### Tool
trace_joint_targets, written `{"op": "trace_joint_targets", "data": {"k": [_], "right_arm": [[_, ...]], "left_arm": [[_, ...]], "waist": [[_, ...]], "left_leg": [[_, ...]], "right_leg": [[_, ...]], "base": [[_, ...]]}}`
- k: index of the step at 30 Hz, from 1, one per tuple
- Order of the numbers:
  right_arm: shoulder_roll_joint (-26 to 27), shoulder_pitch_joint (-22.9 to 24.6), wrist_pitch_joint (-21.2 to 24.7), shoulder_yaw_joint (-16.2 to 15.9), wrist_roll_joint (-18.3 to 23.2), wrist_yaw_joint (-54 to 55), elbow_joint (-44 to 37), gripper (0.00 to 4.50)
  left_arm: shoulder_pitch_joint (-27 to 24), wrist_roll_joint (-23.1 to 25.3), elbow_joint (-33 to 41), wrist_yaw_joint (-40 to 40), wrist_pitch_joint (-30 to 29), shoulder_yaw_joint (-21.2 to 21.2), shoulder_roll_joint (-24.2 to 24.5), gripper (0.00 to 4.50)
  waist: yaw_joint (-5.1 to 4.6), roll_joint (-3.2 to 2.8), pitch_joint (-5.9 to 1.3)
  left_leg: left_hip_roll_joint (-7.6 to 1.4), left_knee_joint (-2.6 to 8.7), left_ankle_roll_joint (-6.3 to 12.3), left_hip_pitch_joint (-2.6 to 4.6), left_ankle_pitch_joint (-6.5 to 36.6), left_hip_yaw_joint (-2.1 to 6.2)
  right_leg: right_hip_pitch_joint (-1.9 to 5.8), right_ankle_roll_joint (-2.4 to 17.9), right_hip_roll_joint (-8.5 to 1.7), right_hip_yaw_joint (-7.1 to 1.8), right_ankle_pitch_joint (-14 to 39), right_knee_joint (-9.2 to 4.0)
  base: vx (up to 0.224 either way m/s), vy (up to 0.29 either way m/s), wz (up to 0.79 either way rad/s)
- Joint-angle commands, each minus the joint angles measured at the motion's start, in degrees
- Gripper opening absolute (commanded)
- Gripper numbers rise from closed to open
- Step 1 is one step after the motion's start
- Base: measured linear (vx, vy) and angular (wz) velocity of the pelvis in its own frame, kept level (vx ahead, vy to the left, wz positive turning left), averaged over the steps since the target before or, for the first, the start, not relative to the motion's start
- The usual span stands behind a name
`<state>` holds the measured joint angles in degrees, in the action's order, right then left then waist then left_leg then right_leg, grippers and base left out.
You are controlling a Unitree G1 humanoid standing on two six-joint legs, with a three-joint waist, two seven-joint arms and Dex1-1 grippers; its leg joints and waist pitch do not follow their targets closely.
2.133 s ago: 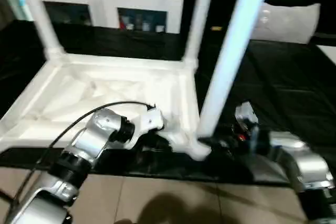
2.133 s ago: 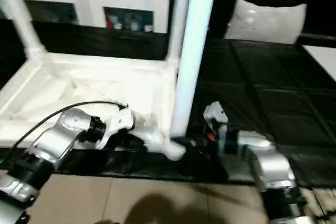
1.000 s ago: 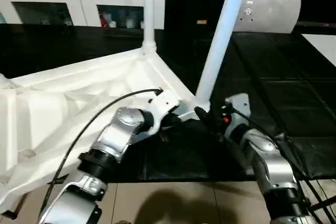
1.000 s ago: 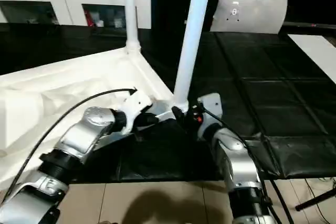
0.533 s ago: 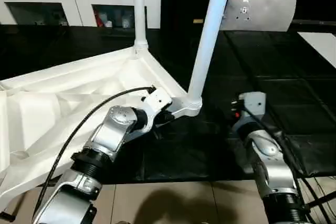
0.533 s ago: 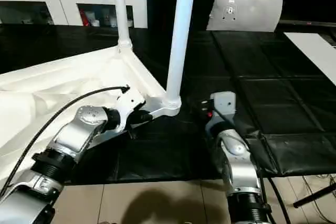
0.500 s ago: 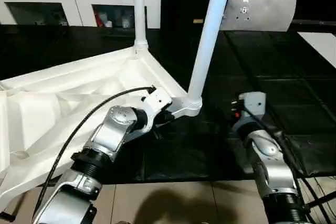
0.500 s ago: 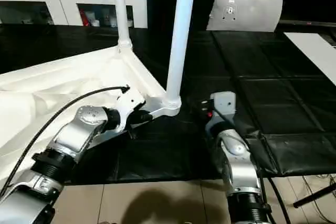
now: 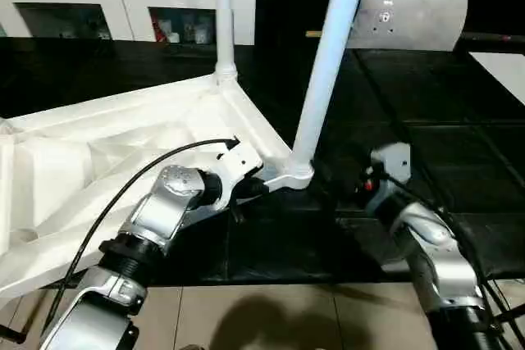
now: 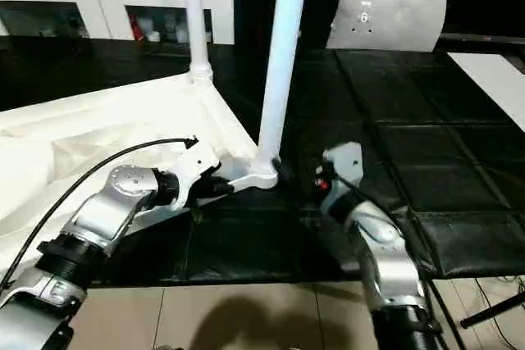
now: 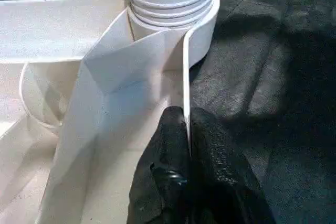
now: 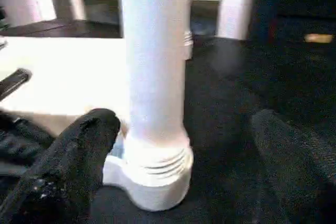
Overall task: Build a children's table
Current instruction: Rotate leg to tighten
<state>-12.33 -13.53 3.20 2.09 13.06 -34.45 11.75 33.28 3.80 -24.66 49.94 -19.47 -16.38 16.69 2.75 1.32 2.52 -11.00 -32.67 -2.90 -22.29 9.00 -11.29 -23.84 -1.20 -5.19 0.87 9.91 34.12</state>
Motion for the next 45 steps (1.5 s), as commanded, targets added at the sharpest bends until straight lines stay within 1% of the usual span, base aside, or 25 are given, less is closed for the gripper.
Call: {"op": "trace_joint_targets", "data": {"k": [1, 3, 4, 5, 6, 7, 9, 14, 15, 18, 19, 20, 22, 23, 25, 26, 27, 29, 32, 36, 37, 41, 42, 43, 45], "right_arm": [[-0.36, -1.16, -1.05, 1.25, -1.37, 2.56, 0.82, 4.46], [0.30, -2.53, -2.61, 2.84, -3.26, 7.78, 3.11, 4.46], [0.49, -2.80, -3.00, 3.24, -3.42, 8.71, 3.56, 4.46], [0.72, -3.08, -3.18, 3.75, -3.77, 10.21, 3.86, 4.46], [1.04, -3.29, -3.14, 4.39, -3.94, 11.88, 4.04, 4.46], [1.07, -3.31, -3.13, 4.47, -3.96, 12.09, 4.06, 4.46], [1.51, -3.52, -3.10, 5.45, -4.34, 15.16, 4.19, 4.46], [2.36, -3.70, -3.32, 6.60, -4.70, 18.92, 4.74, 4.46], [2.61, -3.64, -3.54, 6.47, -4.57, 19.10, 4.99, 4.46], [2.86, -3.26, -3.72, 5.94, -4.30, 18.44, 4.89, 4.46], [3.21, -2.81, -3.27, 5.43, -2.83, 16.34, 4.18, 4.46], [3.11, -2.53, -3.01, 4.76, -2.02, 14.49, 3.55, 4.46], [2.60, -2.02, -2.12, 3.32, -0.60, 10.78, 2.23, 4.46], [2.60, -2.02, -2.12, 3.32, -0.60, 10.78, 2.23, 4.46], [1.73, -1.44, -0.42, 1.83, 0.89, 6.50, 0.75, 4.46], [1.49, -1.32, -0.35, 1.47, 0.97, 5.69, 0.59, 4.46], [1.08, -1.11, -0.40, 0.78, 0.94, 4.38, 0.31, 4.46], [0.90, -0.97, -0.44, 0.35, 0.91, 3.68, 0.11, 4.46], [0.90, -1.05, -0.55, 0.36, 0.91, 3.74, 0.28, 4.46], [0.64, -1.09, -0.55, 0.13, 1.67, 2.11, 0.23, 4.46], [-1.04, -0.77, -0.13, -0.86, 2.01, -1.40, -0.17, 4.46], [-5.59, -0.39, 0.43, -2.86, 2.21, -9.18, -0.16, 4.46], [-5.59, -0.39, 0.43, -2.86, 2.21, -9.18, -0.16, 4.46], [-6.61, -0.56, 0.61, -3.21, 2.17, -10.64, 0.03, 4.46], [-8.03, -0.95, 1.06, -3.73, 2.09, -12.65, 0.43, 4.46]], "left_arm": [[-0.69, -1.05, 0.96, 0.76, 0.93, -0.21, 0.28, 0.00], [-0.73, -0.95, 1.01, 0.82, 0.97, -0.07, 0.26, 0.00], [-0.76, -0.91, 1.04, 0.87, 1.00, -0.02, 0.26, 0.00], [-0.78, -0.90, 1.07, 0.88, 0.99, 0.04, 0.26, 0.00], [-0.80, -0.90, 1.13, 0.88, 0.96, 0.06, 0.29, 0.00], [-0.81, -0.90, 1.14, 0.88, 0.96, 0.06, 0.30, 0.00], [-0.87, -1.01, 1.34, 0.81, 0.87, 0.05, 0.40, 0.00], [-1.00, -1.07, 1.54, 0.83, 0.77, 0.02, 0.52, 0.00], [-1.04, -1.05, 1.58, 0.90, 0.74, 0.03, 0.56, 0.00], [-1.11, -1.03, 1.71, 1.12, 0.68, 0.00, 0.65, 0.00], [-1.24, -1.09, 2.02, 1.36, 0.59, -0.06, 0.77, 0.00], [-1.27, -1.12, 2.10, 1.52, 0.59, -0.10, 0.84, 0.00], [-1.27, -1.16, 2.14, 1.76, 0.62, -0.19, 0.93, 0.00], [-1.27, -1.16, 2.14, 1.76, 0.62, -0.19, 0.93, 0.00], [-1.21, -1.12, 2.07, 2.07, 0.75, -0.35, 1.04, 0.00], [-1.20, -1.11, 2.06, 2.12, 0.77, -0.39, 1.06, 0.00], [-1.14, -1.11, 2.00, 2.34, 0.87, -0.48, 1.12, 0.00], [-1.07, -1.12, 1.90, 2.61, 1.02, -0.59, 1.18, 0.00], [-1.15, -1.14, 2.11, 2.83, 0.97, -0.69, 1.20, 0.00], [-1.48, -1.37, 2.70, 4.28, 1.20, -1.24, 1.52, 0.00], [-1.99, -1.67, 3.36, 6.59, 2.42, -2.00, 2.33, 0.00], [-3.09, -2.26, 5.26, 12.90, 5.71, -4.20, 4.76, 0.00], [-3.09, -2.26, 5.26, 12.90, 5.71, -4.20, 4.76, 0.00], [-3.20, -2.11, 5.47, 14.19, 6.48, -4.85, 5.37, 0.00], [-3.37, -1.83, 5.83, 15.91, 7.64, -5.82, 6.19, 0.00]], "waist": [[0.38, 0.47, -3.55], [0.40, 0.46, -3.59], [0.25, 0.49, -3.59], [0.38, 0.67, -3.63], [0.38, 0.67, -3.63], [0.38, 0.54, -3.69], [0.46, 0.53, -3.67], [0.43, 0.54, -3.59], [0.42, 0.41, -3.58], [0.37, 0.44, -3.59], [0.36, 0.44, -3.64], [0.38, 0.31, -3.65], [0.36, 0.38, -3.61], [0.35, 0.33, -3.59], [0.44, 0.37, -3.50], [0.43, 0.34, -3.51], [0.47, -0.05, -3.56], [0.47, 0.17, -3.56], [0.54, 0.19, -3.64], [0.57, 0.21, -3.66], [0.72, 0.23, -3.66], [1.08, 0.16, -3.50], [1.01, 0.55, -3.62], [1.10, 0.29, -3.45], [1.22, 0.30, -3.38]], "left_leg": [[-1.37, 3.29, 2.45, 1.01, 13.40, 0.54], [-1.35, 3.23, 1.94, 1.10, 13.08, 0.52], [-1.27, 3.24, 1.86, 1.03, 12.94, 0.49], [-1.28, 3.17, 1.95, 1.07, 12.38, 0.46], [-1.28, 3.17, 1.95, 1.07, 12.38, 0.46], [-1.23, 3.13, 2.28, 1.08, 11.45, 0.43], [-1.19, 3.08, 2.49, 1.07, 11.14, 0.38], [-1.17, 3.18, 2.15, 1.10, 12.37, 0.44], [-1.18, 3.21, 2.12, 1.09, 12.49, 0.47], [-1.20, 3.20, 2.18, 1.06, 12.66, 0.47], [-1.21, 3.18, 2.46, 1.07, 12.58, 0.48], [-1.25, 3.18, 2.56, 1.01, 12.50, 0.55], [-1.28, 3.18, 2.98, 0.99, 12.52, 0.52], [-1.33, 3.20, 3.13, 0.99, 12.68, 0.53], [-1.37, 3.28, 2.99, 1.06, 13.22, 0.53], [-1.42, 3.31, 2.81, 1.06, 13.46, 0.59], [-1.42, 3.31, 2.65, 1.15, 13.63, 0.60], [-1.41, 3.30, 2.34, 1.13, 13.75, 0.57], [-1.39, 3.27, 2.24, 1.14, 13.16, 0.57], [-1.37, 3.20, 2.70, 1.08, 12.44, 0.55], [-1.40, 3.22, 2.74, 1.11, 13.01, 0.63], [-1.53, 3.29, 2.87, 1.16, 13.80, 0.53], [-1.53, 3.23, 2.87, 1.21, 14.01, 0.53], [-1.62, 3.35, 2.64, 1.28, 14.83, 0.56], [-1.68, 3.44, 2.13, 1.37, 15.92, 0.61]], "right_leg": [[2.58, 11.17, -1.69, -0.85, 10.96, -3.80], [2.45, 11.02, -1.75, -0.88, 11.47, -3.82], [2.44, 11.11, -1.70, -0.89, 11.49, -3.81], [2.53, 11.03, -1.66, -0.90, 10.60, -3.72], [2.53, 11.03, -1.66, -0.90, 10.60, -3.72], [2.55, 11.10, -1.55, -0.89, 8.94, -3.53], [2.58, 11.14, -1.56, -0.90, 8.50, -3.52], [2.56, 10.45, -1.57, -0.86, 10.59, -3.70], [2.53, 10.38, -1.55, -0.86, 10.50, -3.69], [2.57, 10.41, -1.55, -0.84, 10.09, -3.67], [2.63, 10.59, -1.56, -0.85, 9.43, -3.60], [2.70, 10.71, -1.60, -0.84, 9.07, -3.52], [2.71, 10.95, -1.54, -0.80, 8.54, -3.54], [2.70, 11.14, -1.56, -0.80, 8.62, -3.55], [2.67, 11.17, -1.57, -0.83, 9.59, -3.67], [2.67, 11.10, -1.61, -0.82, 10.11, -3.67], [2.62, 11.15, -1.64, -0.85, 10.16, -3.67], [2.61, 11.23, -1.60, -0.85, 10.16, -3.73], [2.63, 11.54, -1.60, -0.85, 9.05, -3.57], [2.71, 11.98, -1.59, -0.84, 7.78, -3.44], [2.85, 11.92, -1.65, -0.77, 8.66, -3.52], [2.68, 11.67, -1.67, -0.89, 9.57, -3.66], [2.74, 11.63, -1.62, -0.83, 9.90, -3.64], [2.52, 11.50, -1.72, -0.88, 11.53, -3.76], [2.46, 11.16, -1.75, -0.89, 13.12, -3.86]], "base": [[0.000, 0.000, 0.00], [0.000, 0.000, 0.00], [0.000, 0.000, 0.00], [0.000, 0.000, 0.00], [0.000, 0.000, 0.00], [0.000, 0.000, 0.00], [0.000, 0.000, 0.00], [0.000, 0.000, 0.00], [0.000, 0.000, 0.00], [0.000, 0.000, 0.00], [0.000, 0.000, 0.00], [0.000, 0.000, 0.00], [0.000, 0.000, 0.00], [0.000, 0.000, 0.00], [0.000, 0.000, 0.00], [0.000, 0.000, 0.00], [0.000, 0.000, 0.00], [0.000, 0.000, 0.00], [0.000, 0.000, 0.00], [0.000, 0.000, 0.00], [0.000, 0.000, 0.00], [0.000, 0.000, 0.00], [0.000, 0.000, 0.00], [0.000, 0.000, 0.00], [0.000, 0.000, 0.00]]}}
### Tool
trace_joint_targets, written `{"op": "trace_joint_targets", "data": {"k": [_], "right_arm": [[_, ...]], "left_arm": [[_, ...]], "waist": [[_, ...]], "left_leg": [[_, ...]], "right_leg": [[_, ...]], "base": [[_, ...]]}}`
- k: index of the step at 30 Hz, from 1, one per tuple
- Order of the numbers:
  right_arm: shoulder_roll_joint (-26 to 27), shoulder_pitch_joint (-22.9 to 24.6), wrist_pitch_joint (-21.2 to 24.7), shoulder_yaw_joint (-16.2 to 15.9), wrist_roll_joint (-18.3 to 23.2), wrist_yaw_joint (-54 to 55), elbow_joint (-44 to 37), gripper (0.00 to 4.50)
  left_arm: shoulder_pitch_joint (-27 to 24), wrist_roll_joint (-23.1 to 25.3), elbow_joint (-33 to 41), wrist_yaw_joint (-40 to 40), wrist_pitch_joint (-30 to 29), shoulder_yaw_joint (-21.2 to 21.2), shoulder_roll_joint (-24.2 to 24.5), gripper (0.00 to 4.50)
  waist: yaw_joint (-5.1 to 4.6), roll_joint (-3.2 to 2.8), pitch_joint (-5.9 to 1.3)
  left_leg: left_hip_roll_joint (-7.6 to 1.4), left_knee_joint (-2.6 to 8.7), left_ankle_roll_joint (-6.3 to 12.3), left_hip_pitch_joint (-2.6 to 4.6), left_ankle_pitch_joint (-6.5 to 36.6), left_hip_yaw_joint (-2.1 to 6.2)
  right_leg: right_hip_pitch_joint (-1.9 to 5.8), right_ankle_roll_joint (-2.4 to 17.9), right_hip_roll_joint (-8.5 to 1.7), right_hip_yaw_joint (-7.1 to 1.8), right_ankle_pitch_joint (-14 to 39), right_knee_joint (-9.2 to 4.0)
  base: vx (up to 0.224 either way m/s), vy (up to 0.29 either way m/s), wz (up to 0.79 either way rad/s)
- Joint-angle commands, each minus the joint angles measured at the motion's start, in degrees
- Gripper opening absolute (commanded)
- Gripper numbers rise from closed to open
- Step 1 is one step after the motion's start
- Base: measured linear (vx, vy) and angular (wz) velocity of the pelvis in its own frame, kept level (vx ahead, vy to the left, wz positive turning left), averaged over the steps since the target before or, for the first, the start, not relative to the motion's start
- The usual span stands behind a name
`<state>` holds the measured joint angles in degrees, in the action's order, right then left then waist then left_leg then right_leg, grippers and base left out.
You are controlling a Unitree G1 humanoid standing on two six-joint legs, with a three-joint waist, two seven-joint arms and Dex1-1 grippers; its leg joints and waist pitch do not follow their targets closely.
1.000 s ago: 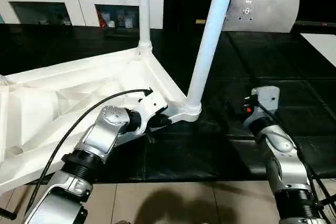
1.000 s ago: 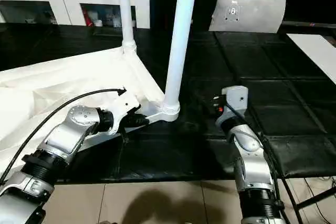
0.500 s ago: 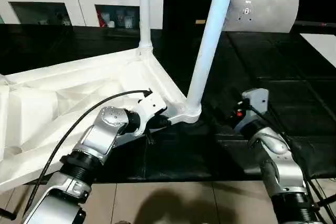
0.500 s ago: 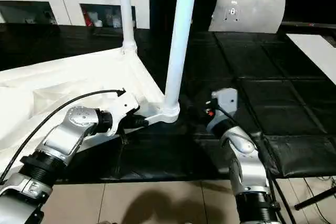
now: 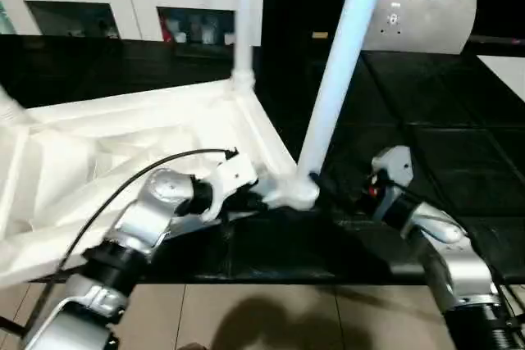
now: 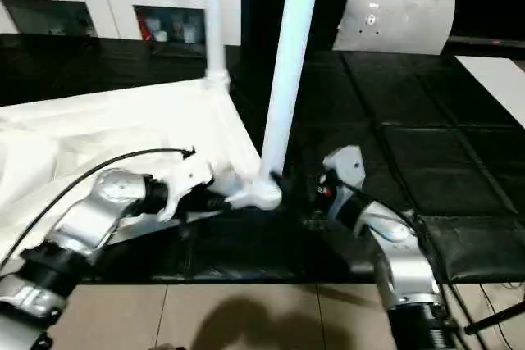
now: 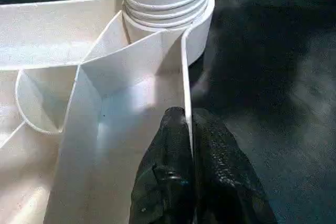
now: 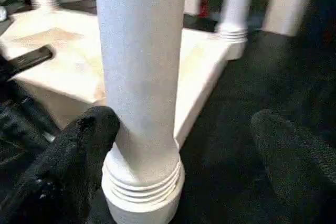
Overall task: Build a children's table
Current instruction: Rotate leg to tighten
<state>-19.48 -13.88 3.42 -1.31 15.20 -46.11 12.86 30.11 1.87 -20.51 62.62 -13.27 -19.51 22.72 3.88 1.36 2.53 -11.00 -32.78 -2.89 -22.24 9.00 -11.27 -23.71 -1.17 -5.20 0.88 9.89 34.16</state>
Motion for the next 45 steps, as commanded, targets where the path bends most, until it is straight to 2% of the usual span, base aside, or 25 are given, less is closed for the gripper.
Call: {"op": "trace_joint_targets", "data": {"k": [1, 3, 4, 5, 6, 8, 10, 12, 14, 16, 18, 24, 28, 29, 30, 35, 37, 40, 41, 43, 45], "right_arm": [[-1.47, -0.80, 1.31, -0.59, -0.03, -1.93, -0.49, 4.46], [-3.81, -1.30, 3.17, -1.93, 1.03, -7.07, -0.76, 4.46], [-4.34, -1.38, 3.72, -2.24, 1.41, -8.29, -0.92, 4.46], [-7.00, -1.60, 6.67, -4.01, 3.43, -14.86, -1.73, 4.46], [-7.00, -1.60, 6.67, -4.01, 3.43, -14.86, -1.73, 4.46], [-8.01, -1.73, 7.48, -4.83, 3.99, -17.45, -1.88, 4.20], [-8.57, -3.25, 7.90, -5.55, 4.19, -20.58, -0.11, 4.20], [-8.58, -4.03, 8.82, -5.84, 4.70, -21.86, 0.54, 3.88], [-8.90, -4.47, 10.10, -6.36, 5.23, -23.57, 0.54, 3.78], [-9.09, -4.63, 10.82, -6.70, 5.56, -24.52, 0.45, 3.55], [-9.52, -4.93, 11.56, -7.25, 5.96, -25.84, 0.53, 3.38], [-10.23, -5.92, 12.12, -9.28, 4.90, -29.41, 1.81, 2.93], [-9.82, -6.34, 10.63, -9.60, 4.07, -29.70, 2.79, 2.59], [-9.75, -6.46, 10.58, -9.65, 4.00, -29.79, 3.03, 2.39], [-9.78, -6.61, 10.58, -9.76, 4.00, -29.94, 3.25, 2.39], [-9.85, -6.91, 11.04, -10.46, 3.81, -31.03, 3.53, 2.01], [-9.91, -6.80, 11.20, -10.62, 3.83, -31.29, 3.38, 2.00], [-9.86, -5.90, 12.21, -10.78, 4.45, -31.51, 2.26, 1.97], [-9.74, -5.49, 12.65, -10.74, 4.73, -31.35, 1.76, 1.97], [-9.02, -4.13, 14.01, -10.58, 5.40, -29.85, -0.02, 1.97], [-7.40, -2.45, 14.34, -10.60, 4.87, -26.06, -1.99, 1.96]], "left_arm": [[-0.28, 0.21, 1.86, 3.91, 1.86, -3.09, 0.50, 0.00], [-0.39, 0.62, 2.13, 5.57, 2.90, -4.05, 1.48, 0.00], [-0.39, 0.68, 2.13, 5.86, 3.13, -4.24, 1.69, 0.00], [-0.19, 1.29, 1.81, 6.74, 4.27, -4.98, 2.62, 0.00], [-0.19, 1.29, 1.81, 6.74, 4.27, -4.98, 2.62, 0.00], [-0.08, 1.49, 1.62, 7.23, 4.79, -5.21, 2.99, 0.00], [-0.23, 1.14, 2.43, 9.82, 5.68, -5.99, 3.84, 0.00], [-0.38, 0.89, 3.15, 11.01, 5.94, -6.46, 4.23, 0.00], [-0.47, 0.73, 3.66, 11.84, 6.18, -6.90, 4.53, 0.00], [-0.48, 0.68, 3.78, 12.27, 6.39, -7.12, 4.66, 0.00], [-0.40, 0.63, 3.75, 12.87, 6.85, -7.47, 4.83, 0.00], [-0.07, 0.89, 3.61, 13.80, 7.67, -7.97, 4.98, 0.00], [0.09, 1.06, 3.26, 14.03, 8.07, -8.07, 5.07, 0.00], [0.11, 1.09, 3.20, 14.11, 8.14, -8.09, 5.11, 0.00], [0.14, 1.09, 3.13, 14.18, 8.23, -8.12, 5.13, 0.00], [0.16, 1.17, 2.66, 14.70, 8.54, -8.14, 5.24, 0.00], [0.18, 1.18, 2.52, 14.72, 8.50, -8.16, 5.17, 0.00], [0.24, 0.36, 2.40, 14.05, 6.48, -7.49, 4.34, 0.00], [0.29, 0.01, 2.40, 13.60, 5.50, -7.13, 3.94, 0.00], [0.48, -0.67, 2.45, 11.85, 2.99, -6.04, 2.88, 0.00], [0.92, -1.30, 2.65, 9.07, -0.70, -4.58, 1.38, 0.00]], "waist": [[0.10, 0.25, -3.35], [0.17, 0.18, -3.40], [0.38, 0.21, -3.38], [0.52, 0.12, -3.36], [0.84, 0.15, -3.40], [1.12, 0.16, -3.34], [1.25, 0.29, -3.32], [1.27, 0.33, -3.31], [1.31, 0.39, -3.33], [1.60, 0.25, -3.35], [1.86, 0.38, -3.39], [2.28, 0.68, -3.38], [2.31, 0.72, -3.50], [2.37, 0.74, -3.58], [2.39, 0.75, -3.57], [2.44, 0.38, -3.63], [2.44, 0.52, -3.64], [2.49, 0.25, -3.58], [2.43, 0.34, -3.54], [2.51, 0.02, -3.48], [2.56, 0.11, -3.48]], "left_leg": [[-1.68, 3.59, 1.94, 1.33, 16.26, 0.57], [-1.67, 3.66, 1.47, 1.41, 17.08, 0.69], [-1.73, 3.57, 1.62, 1.50, 16.70, 0.59], [-1.68, 3.55, 1.86, 1.51, 16.79, 0.62], [-1.83, 3.54, 2.20, 1.51, 16.70, 0.66], [-1.83, 3.54, 2.14, 1.52, 16.81, 0.58], [-1.79, 3.60, 1.71, 1.50, 16.87, 0.68], [-1.85, 3.64, 1.40, 1.56, 16.75, 0.67], [-1.85, 3.60, 1.52, 1.62, 16.73, 0.67], [-1.95, 3.58, 1.55, 1.70, 16.14, 0.60], [-1.92, 3.51, 1.56, 1.72, 15.81, 0.57], [-1.99, 3.54, 1.07, 1.71, 16.25, 0.58], [-1.93, 3.50, 0.85, 1.69, 15.99, 0.57], [-1.92, 3.45, 0.93, 1.68, 15.61, 0.56], [-1.92, 3.43, 1.00, 1.67, 15.47, 0.55], [-1.92, 3.40, 1.09, 1.72, 15.21, 0.55], [-1.90, 3.37, 1.11, 1.70, 15.23, 0.51], [-1.92, 3.47, 0.79, 1.78, 16.04, 0.55], [-1.92, 3.49, 0.71, 1.79, 16.19, 0.51], [-1.93, 3.57, 0.29, 1.88, 17.05, 0.58], [-1.94, 3.64, 0.03, 1.99, 17.39, 0.56]], "right_leg": [[2.27, 10.99, -1.76, -0.93, 13.66, -3.96], [2.29, 10.68, -1.74, -0.86, 14.65, -3.97], [2.19, 10.85, -1.80, -1.00, 13.76, -3.95], [2.26, 10.97, -1.76, -0.96, 13.54, -3.93], [2.44, 11.14, -1.75, -0.92, 12.85, -3.85], [2.25, 11.31, -1.88, -0.96, 12.89, -3.84], [2.27, 11.36, -1.95, -0.88, 13.80, -3.84], [2.19, 11.40, -1.97, -0.90, 13.82, -3.80], [2.20, 11.80, -1.97, -0.88, 13.78, -3.73], [2.18, 12.19, -1.98, -0.91, 12.65, -3.62], [2.22, 12.30, -1.94, -0.87, 12.15, -3.52], [2.22, 11.78, -2.19, -0.90, 14.23, -3.58], [2.20, 11.83, -2.15, -0.87, 13.72, -3.52], [2.26, 11.88, -2.16, -0.87, 13.31, -3.45], [2.27, 11.88, -2.14, -0.88, 13.05, -3.45], [2.29, 12.45, -2.02, -0.82, 11.80, -3.31], [2.36, 12.46, -2.02, -0.82, 11.73, -3.33], [2.32, 12.51, -2.01, -0.82, 12.37, -3.34], [2.32, 12.51, -1.94, -0.84, 12.48, -3.38], [2.25, 12.52, -1.91, -0.87, 13.02, -3.42], [2.11, 12.26, -1.97, -0.98, 13.14, -3.54]], "base": [[0.000, 0.000, 0.00], [0.000, 0.000, 0.00], [0.000, 0.000, 0.00], [0.000, 0.000, 0.00], [0.000, 0.000, 0.00], [0.000, 0.000, 0.00], [0.000, 0.000, 0.00], [0.000, 0.000, 0.00], [0.000, 0.000, 0.00], [0.000, 0.000, 0.00], [0.000, 0.000, 0.00], [0.000, 0.000, 0.00], [0.000, 0.000, 0.00], [0.000, 0.000, 0.00], [0.000, 0.000, 0.00], [0.000, 0.000, 0.00], [0.000, 0.000, 0.00], [0.000, 0.000, 0.00], [0.000, 0.000, 0.00], [0.000, 0.000, 0.00], [0.000, 0.000, 0.00]]}}
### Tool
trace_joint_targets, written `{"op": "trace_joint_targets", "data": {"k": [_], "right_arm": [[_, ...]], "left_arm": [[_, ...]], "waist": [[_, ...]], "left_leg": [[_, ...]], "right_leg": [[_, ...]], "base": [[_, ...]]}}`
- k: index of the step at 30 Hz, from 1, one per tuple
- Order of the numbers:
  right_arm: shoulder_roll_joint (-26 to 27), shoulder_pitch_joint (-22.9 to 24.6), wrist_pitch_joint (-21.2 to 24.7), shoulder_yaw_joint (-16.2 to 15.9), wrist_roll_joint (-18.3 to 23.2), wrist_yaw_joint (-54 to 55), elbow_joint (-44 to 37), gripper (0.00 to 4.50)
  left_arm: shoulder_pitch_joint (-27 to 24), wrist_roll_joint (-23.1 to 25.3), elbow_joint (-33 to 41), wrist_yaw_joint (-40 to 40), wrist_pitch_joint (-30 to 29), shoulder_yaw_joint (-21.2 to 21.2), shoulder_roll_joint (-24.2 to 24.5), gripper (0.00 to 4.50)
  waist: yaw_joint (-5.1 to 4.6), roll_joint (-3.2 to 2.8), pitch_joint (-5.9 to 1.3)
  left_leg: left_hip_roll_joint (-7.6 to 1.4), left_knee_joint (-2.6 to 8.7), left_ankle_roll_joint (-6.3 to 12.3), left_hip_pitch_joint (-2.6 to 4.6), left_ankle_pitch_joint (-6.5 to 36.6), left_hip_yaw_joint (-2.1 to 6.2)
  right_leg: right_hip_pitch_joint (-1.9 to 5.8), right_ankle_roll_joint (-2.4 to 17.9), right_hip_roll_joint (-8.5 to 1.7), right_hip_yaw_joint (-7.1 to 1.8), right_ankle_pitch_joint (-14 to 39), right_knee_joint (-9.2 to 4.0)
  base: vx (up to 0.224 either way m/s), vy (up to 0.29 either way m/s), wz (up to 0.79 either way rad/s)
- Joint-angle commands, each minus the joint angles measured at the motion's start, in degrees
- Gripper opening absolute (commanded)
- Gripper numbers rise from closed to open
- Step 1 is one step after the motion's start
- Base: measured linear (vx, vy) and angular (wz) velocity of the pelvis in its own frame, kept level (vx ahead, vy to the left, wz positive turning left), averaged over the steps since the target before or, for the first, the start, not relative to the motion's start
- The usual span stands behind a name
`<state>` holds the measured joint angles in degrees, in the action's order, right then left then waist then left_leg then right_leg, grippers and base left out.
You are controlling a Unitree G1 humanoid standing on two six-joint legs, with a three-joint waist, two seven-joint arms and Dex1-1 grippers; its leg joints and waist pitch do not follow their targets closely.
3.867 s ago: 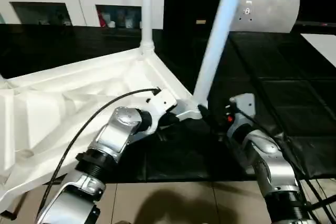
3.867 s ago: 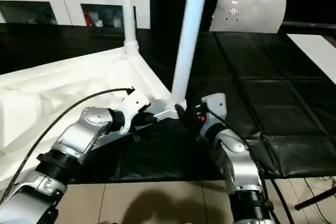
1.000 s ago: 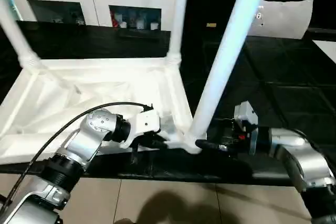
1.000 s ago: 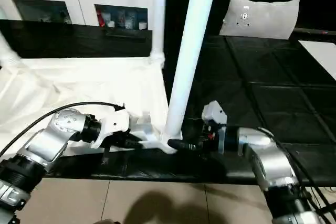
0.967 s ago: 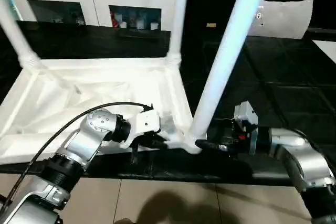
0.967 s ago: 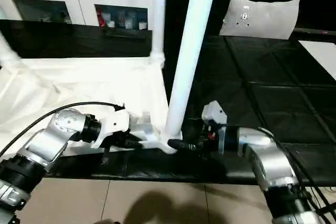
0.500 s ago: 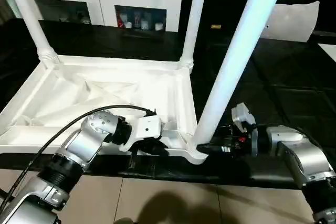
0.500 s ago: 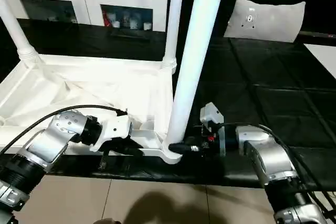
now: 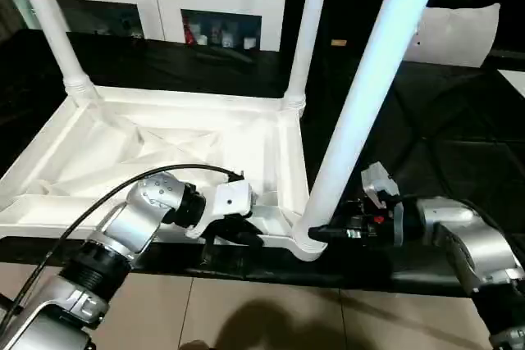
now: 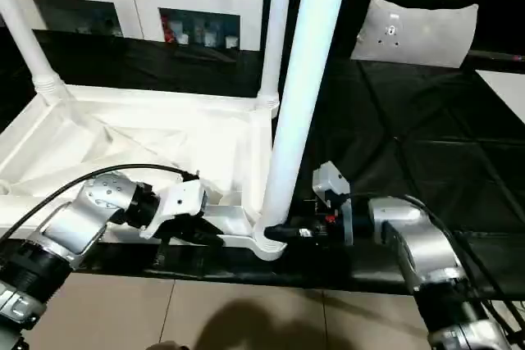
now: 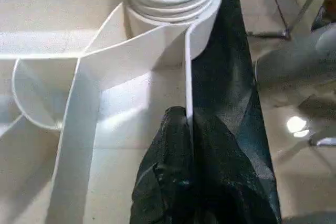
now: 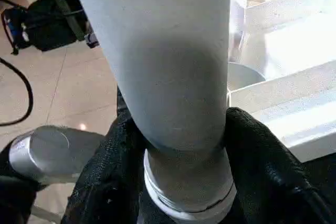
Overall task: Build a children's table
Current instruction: Rotate leg to tighten
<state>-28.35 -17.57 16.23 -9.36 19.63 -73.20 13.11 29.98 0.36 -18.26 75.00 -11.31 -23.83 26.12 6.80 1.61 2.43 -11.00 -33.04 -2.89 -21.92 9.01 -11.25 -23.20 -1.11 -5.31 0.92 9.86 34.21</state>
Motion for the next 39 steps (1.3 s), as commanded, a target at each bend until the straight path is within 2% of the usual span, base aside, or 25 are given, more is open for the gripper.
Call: {"op": "trace_joint_targets", "data": {"k": [1, 2, 3, 5, 7, 8, 9, 11, 12, 14, 15, 17, 18, 20, 22, 24, 26, 28, 29, 31, 33, 34, 36, 38, 39], "right_arm": [[2.04, 1.73, 1.58, -2.59, 0.16, 2.38, -2.81, 1.96], [3.75, 2.41, 2.32, -2.35, -0.36, 6.00, -3.53, 1.96], [4.52, 2.63, 2.52, -2.21, -0.64, 7.57, -3.68, 1.96], [7.53, 3.29, 3.50, -1.60, -1.62, 13.44, -3.91, 1.96], [12.18, 3.29, 5.31, 0.08, -1.90, 21.17, -3.25, 1.96], [12.18, 3.29, 5.31, 0.08, -1.90, 21.17, -3.25, 1.96], [13.52, 2.97, 5.83, 0.84, -1.81, 23.37, -2.78, 1.96], [18.21, 1.33, 6.96, 3.62, -1.90, 31.48, -0.43, 1.94], [20.41, 0.16, 6.96, 5.11, -2.21, 35.80, 1.22, 1.94], [23.34, -1.73, 6.58, 7.47, -2.87, 42.67, 3.95, 1.94], [24.70, -2.84, 6.37, 8.59, -3.20, 46.10, 5.50, 1.94], [26.56, -5.32, 4.25, 9.96, -4.36, 51.51, 8.99, 1.94], [26.95, -5.93, 3.49, 10.19, -4.59, 52.46, 9.79, 1.94], [28.00, -6.65, 2.49, 10.50, -4.55, 52.77, 10.16, 2.50], [27.74, -6.16, 1.53, 9.41, -6.29, 52.29, 9.36, 2.67], [27.40, -5.61, 1.09, 9.00, -7.08, 52.00, 8.86, 2.75], [27.11, -4.73, 0.50, 9.41, -7.82, 51.75, 8.18, 3.05], [26.10, -3.84, -0.73, 10.11, -7.88, 51.20, 7.59, 3.12], [24.60, -3.10, -2.29, 10.56, -7.21, 49.33, 6.93, 3.23], [23.55, -2.64, -3.37, 10.79, -6.68, 47.97, 6.51, 3.43], [20.41, -1.54, -4.16, 10.92, -4.76, 41.56, 4.67, 3.57], [18.13, -1.08, -4.24, 10.45, -4.21, 37.57, 3.59, 3.79], [13.98, -0.65, -4.07, 9.79, -3.32, 30.93, 2.04, 3.94], [11.95, -1.06, -4.09, 9.77, -2.97, 27.98, 1.99, 4.11], [11.06, -1.36, -4.29, 9.75, -2.80, 26.78, 2.20, 4.22]], "left_arm": [[1.21, 0.05, 0.46, -4.28, -3.87, 0.20, -2.52, 0.00], [1.41, -0.16, 0.82, -5.55, -5.84, 0.73, -3.26, 0.00], [1.45, -0.25, 1.02, -6.02, -6.50, 0.91, -3.58, 0.00], [1.63, -0.66, 1.65, -8.35, -9.11, 1.82, -5.19, 0.00], [2.00, -0.70, 2.01, -12.48, -12.11, 3.10, -8.13, 0.00], [2.00, -0.70, 2.01, -12.48, -12.11, 3.10, -8.13, 0.00], [2.21, -0.63, 1.86, -13.75, -12.79, 3.43, -8.98, 0.00], [3.27, -0.19, 0.71, -19.11, -14.99, 4.82, -12.42, 0.00], [4.05, 0.11, -0.30, -22.34, -15.79, 5.72, -14.36, 0.00], [5.28, 0.56, -1.75, -27.21, -16.78, 7.21, -17.17, 0.00], [5.95, 0.80, -2.45, -29.60, -17.06, 7.96, -18.39, 0.00], [7.17, 1.30, -3.84, -34.02, -16.67, 9.23, -20.35, 0.00], [7.43, 1.48, -4.14, -34.97, -16.45, 9.43, -20.71, 0.00], [7.52, 2.03, -3.93, -35.57, -16.17, 9.39, -20.96, 0.00], [7.11, 2.55, -3.16, -34.85, -16.23, 8.98, -20.54, 0.00], [6.88, 2.82, -2.82, -34.52, -16.27, 8.81, -20.27, 0.00], [6.31, 3.34, -2.37, -33.42, -15.53, 8.17, -19.17, 0.00], [5.66, 3.49, -2.07, -31.94, -14.38, 7.40, -17.74, 0.00], [5.09, 3.29, -1.88, -30.77, -13.75, 6.91, -16.49, 0.00], [4.74, 3.10, -1.78, -30.05, -13.42, 6.65, -15.70, 0.00], [3.99, 2.98, -1.68, -27.37, -11.76, 6.04, -13.65, 0.00], [3.57, 2.93, -1.64, -24.99, -9.74, 5.45, -12.26, 0.00], [2.66, 2.40, -1.14, -20.51, -6.77, 4.57, -9.75, 0.00], [2.19, 1.82, -0.78, -17.70, -5.57, 4.13, -8.34, 0.00], [2.01, 1.48, -0.67, -16.36, -5.11, 3.89, -7.67, 0.00]], "waist": [[-0.56, -0.02, -3.28], [-0.55, -0.30, -3.22], [-0.84, -0.22, -2.89], [-1.68, -0.15, -2.54], [-2.35, -0.21, -2.56], [-2.55, -0.19, -2.57], [-2.94, -0.07, -2.56], [-3.65, -0.26, -2.58], [-4.41, -0.39, -2.57], [-5.03, -0.49, -2.82], [-5.42, -0.66, -2.80], [-5.73, -1.21, -3.03], [-6.13, -1.04, -2.91], [-6.09, -0.73, -3.05], [-5.73, -0.55, -3.10], [-5.34, -0.65, -3.23], [-4.95, -0.52, -3.47], [-4.44, -0.41, -3.48], [-4.14, -0.64, -3.58], [-3.76, -0.68, -3.81], [-3.58, -0.92, -3.78], [-3.59, -1.09, -3.76], [-3.51, -0.94, -3.68], [-3.32, -1.31, -3.53], [-3.29, -1.27, -3.35]], "left_leg": [[-1.82, 4.07, -0.37, 1.56, 18.44, 0.67], [-1.81, 4.13, -0.63, 1.69, 19.40, 0.76], [-1.75, 4.29, -1.15, 1.72, 21.67, 0.86], [-1.55, 4.56, -2.88, 1.99, 26.95, 1.44], [-1.48, 4.59, -3.59, 2.18, 28.39, 1.80], [-1.42, 4.55, -3.70, 2.21, 28.73, 1.85], [-1.33, 4.61, -3.68, 1.96, 29.20, 2.12], [-1.30, 4.67, -3.74, 1.98, 30.20, 2.23], [-1.18, 4.63, -3.95, 1.95, 31.17, 2.33], [-1.11, 4.74, -4.00, 1.76, 31.00, 2.60], [-1.12, 4.97, -3.63, 1.32, 30.43, 2.72], [-1.25, 4.87, -3.64, 1.24, 30.64, 2.82], [-1.21, 4.92, -3.50, 1.00, 30.75, 2.80], [-0.98, 4.66, -2.51, 1.07, 29.42, 2.39], [-1.01, 4.43, -1.04, 0.93, 25.74, 1.92], [-1.21, 4.43, -0.55, 0.86, 22.97, 1.77], [-1.15, 4.32, 0.08, 0.59, 19.56, 1.56], [-1.13, 4.10, 0.83, 0.51, 17.23, 1.31], [-1.12, 4.03, 0.97, 0.38, 15.66, 1.36], [-1.21, 3.78, 1.71, 0.42, 11.76, 1.16], [-1.19, 3.68, 2.44, 0.45, 11.02, 1.15], [-1.21, 3.68, 2.76, 0.39, 10.79, 1.19], [-1.34, 3.68, 3.08, 0.56, 11.93, 1.16], [-1.47, 3.82, 2.82, 0.78, 13.56, 1.17], [-1.54, 3.94, 2.24, 0.99, 15.03, 1.10]], "right_leg": [[1.75, 11.83, -1.89, -0.91, 15.03, -3.78], [1.62, 11.53, -1.94, -0.89, 16.53, -3.93], [1.41, 10.58, -1.95, -0.88, 20.14, -4.34], [1.12, 7.31, -2.22, -0.63, 30.53, -5.27], [0.77, 5.68, -2.29, -0.46, 34.05, -5.78], [0.73, 5.36, -2.28, -0.40, 34.67, -5.89], [0.91, 4.63, -2.29, -0.12, 35.76, -6.12], [0.62, 4.48, -2.22, -0.03, 35.66, -6.25], [0.47, 4.83, -2.16, 0.24, 35.64, -6.37], [0.92, 4.77, -2.17, 0.58, 34.28, -6.40], [1.35, 5.20, -2.19, 0.71, 32.07, -6.37], [1.18, 6.78, -2.23, 0.77, 27.07, -6.18], [1.22, 7.20, -2.09, 0.86, 25.70, -6.12], [1.25, 8.04, -2.13, 0.77, 23.45, -6.15], [1.34, 8.88, -2.17, 0.38, 20.85, -5.95], [1.51, 9.55, -2.10, 0.28, 18.24, -5.58], [1.93, 10.01, -2.07, 0.20, 15.15, -5.17], [1.87, 10.15, -2.03, 0.12, 13.81, -5.06], [2.08, 10.40, -2.14, 0.11, 12.65, -4.80], [2.37, 11.90, -1.87, 0.14, 6.43, -4.10], [2.65, 12.91, -1.76, 0.23, 3.97, -3.81], [2.76, 13.45, -1.77, 0.26, 3.36, -3.71], [2.83, 13.70, -1.75, 0.30, 4.50, -3.86], [2.64, 13.75, -1.81, 0.27, 7.23, -4.04], [2.38, 13.72, -1.82, 0.24, 9.45, -4.31]], "base": [[0.000, 0.000, 0.00], [0.000, 0.000, 0.00], [0.000, 0.000, 0.00], [0.000, 0.000, 0.00], [0.000, 0.000, 0.00], [0.000, 0.000, 0.00], [0.000, 0.000, 0.00], [0.000, 0.000, 0.00], [0.000, 0.000, 0.00], [0.000, 0.000, 0.00], [0.000, 0.000, 0.00], [0.000, 0.000, 0.00], [0.000, 0.000, 0.00], [0.000, 0.000, 0.00], [0.000, 0.000, 0.00], [0.000, 0.000, 0.00], [0.000, 0.000, 0.00], [0.000, 0.000, 0.00], [0.000, 0.000, 0.00], [0.000, 0.000, 0.00], [0.000, 0.000, 0.00], [0.000, 0.000, 0.00], [0.000, 0.000, 0.00], [0.000, 0.000, 0.00], [0.000, 0.000, 0.00]]}}
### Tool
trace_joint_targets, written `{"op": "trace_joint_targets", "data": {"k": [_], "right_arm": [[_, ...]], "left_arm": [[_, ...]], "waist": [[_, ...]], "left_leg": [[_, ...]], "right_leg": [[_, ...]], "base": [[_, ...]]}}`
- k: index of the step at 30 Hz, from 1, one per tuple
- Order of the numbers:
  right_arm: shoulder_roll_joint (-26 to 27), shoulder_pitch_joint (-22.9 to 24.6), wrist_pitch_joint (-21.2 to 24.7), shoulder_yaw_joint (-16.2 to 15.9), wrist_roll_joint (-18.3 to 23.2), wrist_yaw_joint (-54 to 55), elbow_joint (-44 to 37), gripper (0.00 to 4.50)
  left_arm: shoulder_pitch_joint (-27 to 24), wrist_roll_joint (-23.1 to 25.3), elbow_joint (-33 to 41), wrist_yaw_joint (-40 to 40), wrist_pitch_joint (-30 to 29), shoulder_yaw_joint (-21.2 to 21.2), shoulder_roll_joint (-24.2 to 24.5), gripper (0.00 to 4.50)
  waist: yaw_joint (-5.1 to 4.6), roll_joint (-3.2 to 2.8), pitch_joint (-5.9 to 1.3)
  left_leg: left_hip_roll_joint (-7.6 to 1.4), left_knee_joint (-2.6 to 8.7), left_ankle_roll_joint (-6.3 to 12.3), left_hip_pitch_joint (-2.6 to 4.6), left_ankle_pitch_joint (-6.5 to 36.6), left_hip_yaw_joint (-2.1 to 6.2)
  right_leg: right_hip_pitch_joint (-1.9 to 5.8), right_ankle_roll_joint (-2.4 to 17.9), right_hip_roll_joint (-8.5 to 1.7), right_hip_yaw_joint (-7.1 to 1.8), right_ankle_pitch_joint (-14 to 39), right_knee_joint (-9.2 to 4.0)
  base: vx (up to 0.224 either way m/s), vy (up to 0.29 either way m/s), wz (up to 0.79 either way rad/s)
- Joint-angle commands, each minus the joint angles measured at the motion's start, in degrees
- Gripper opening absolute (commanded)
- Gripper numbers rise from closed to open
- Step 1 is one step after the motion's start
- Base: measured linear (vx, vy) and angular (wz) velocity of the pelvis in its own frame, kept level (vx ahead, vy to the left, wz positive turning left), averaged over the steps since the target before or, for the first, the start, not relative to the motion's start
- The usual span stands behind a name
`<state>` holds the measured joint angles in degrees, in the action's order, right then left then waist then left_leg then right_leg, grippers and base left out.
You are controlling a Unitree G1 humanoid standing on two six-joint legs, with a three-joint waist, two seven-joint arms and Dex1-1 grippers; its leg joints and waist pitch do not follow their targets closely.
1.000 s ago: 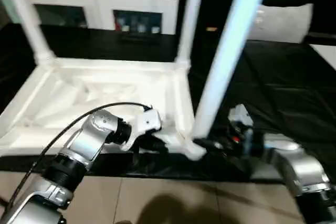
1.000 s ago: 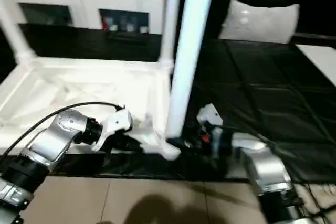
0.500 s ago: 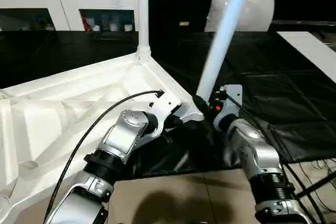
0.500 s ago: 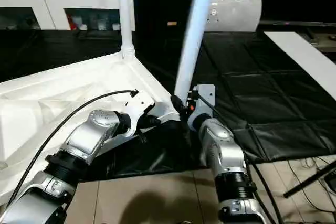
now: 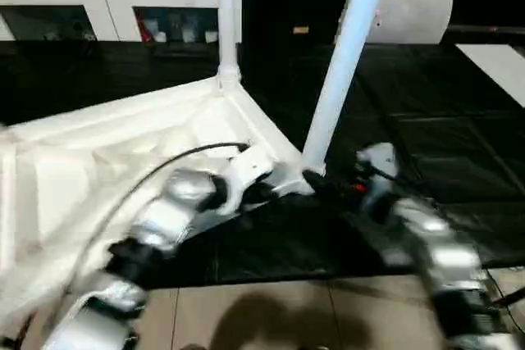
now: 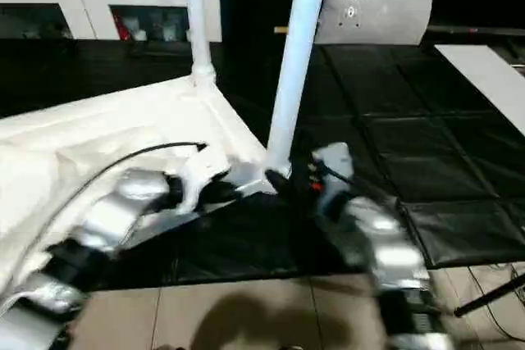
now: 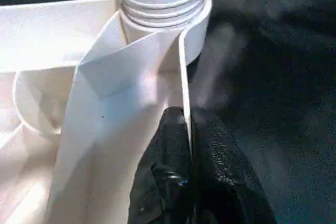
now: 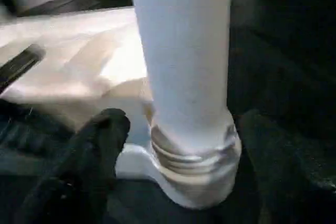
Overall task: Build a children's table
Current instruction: Rotate leg to tighten
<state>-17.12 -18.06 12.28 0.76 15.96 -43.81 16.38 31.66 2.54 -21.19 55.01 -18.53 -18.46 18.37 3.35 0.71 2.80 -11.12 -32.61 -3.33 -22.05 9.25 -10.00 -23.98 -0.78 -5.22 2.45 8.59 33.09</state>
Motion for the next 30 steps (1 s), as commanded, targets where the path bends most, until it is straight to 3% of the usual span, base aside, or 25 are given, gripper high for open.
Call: {"op": "trace_joint_targets", "data": {"k": [1, 6, 9, 17, 24, 30], "right_arm": [[-1.59, -1.35, -1.32, -0.76, 0.57, -4.44, -0.60, 4.31], [-6.78, -1.49, -1.58, -3.72, 2.08, -16.43, -1.68, 4.31], [-9.37, -1.88, -0.62, -6.15, 2.68, -23.40, -1.44, 4.31], [-11.24, -4.08, 0.43, -10.74, 1.67, -32.50, 2.20, 3.59], [-11.26, -4.81, 0.26, -11.75, 2.60, -35.88, 2.70, 3.02], [-11.57, -5.16, 1.50, -12.31, 2.85, -38.32, 3.01, 2.48]], "left_arm": [[-0.03, -0.88, 2.44, 6.20, 4.08, -2.27, 1.45, 0.00], [-0.99, -0.85, 3.13, 13.54, 8.93, -5.14, 6.08, 0.00], [-1.01, -1.00, 3.11, 16.66, 10.85, -6.06, 7.60, 0.00], [-1.74, -1.81, 4.21, 22.08, 13.33, -7.48, 9.91, 0.00], [-2.17, -2.12, 4.44, 22.79, 13.64, -7.59, 10.17, 0.00], [-1.89, -2.12, 3.61, 22.75, 14.33, -7.62, 10.01, 0.00]], "waist": [[0.22, -0.28, -3.69], [0.91, -0.45, -3.69], [1.55, -0.10, -3.78], [2.08, 0.28, -3.69], [2.18, 0.49, -3.78], [2.31, 0.33, -3.81]], "left_leg": [[-1.42, 3.62, 2.00, 1.10, 16.02, -0.09], [-1.72, 3.76, 1.05, 1.54, 18.13, 0.00], [-1.71, 3.66, 1.31, 1.59, 17.85, -0.04], [-1.85, 3.55, 1.38, 1.32, 16.47, -0.19], [-1.83, 3.45, 1.37, 1.32, 15.88, -0.20], [-1.78, 3.33, 1.86, 1.29, 14.67, -0.27]], "right_leg": [[3.13, 13.07, -1.95, -1.30, 12.77, -3.28], [2.82, 12.80, -1.93, -1.38, 13.52, -3.14], [2.85, 13.00, -2.05, -1.37, 13.45, -3.01], [2.81, 13.42, -2.25, -1.36, 14.25, -2.75], [2.83, 13.01, -2.26, -1.37, 14.75, -2.69], [2.92, 13.59, -2.16, -1.33, 13.36, -2.54]], "base": [[0.000, 0.000, 0.00], [0.000, 0.000, 0.00], [0.000, 0.000, 0.00], [0.000, 0.000, 0.00], [0.000, 0.000, 0.00], [0.000, 0.000, 0.00]]}}
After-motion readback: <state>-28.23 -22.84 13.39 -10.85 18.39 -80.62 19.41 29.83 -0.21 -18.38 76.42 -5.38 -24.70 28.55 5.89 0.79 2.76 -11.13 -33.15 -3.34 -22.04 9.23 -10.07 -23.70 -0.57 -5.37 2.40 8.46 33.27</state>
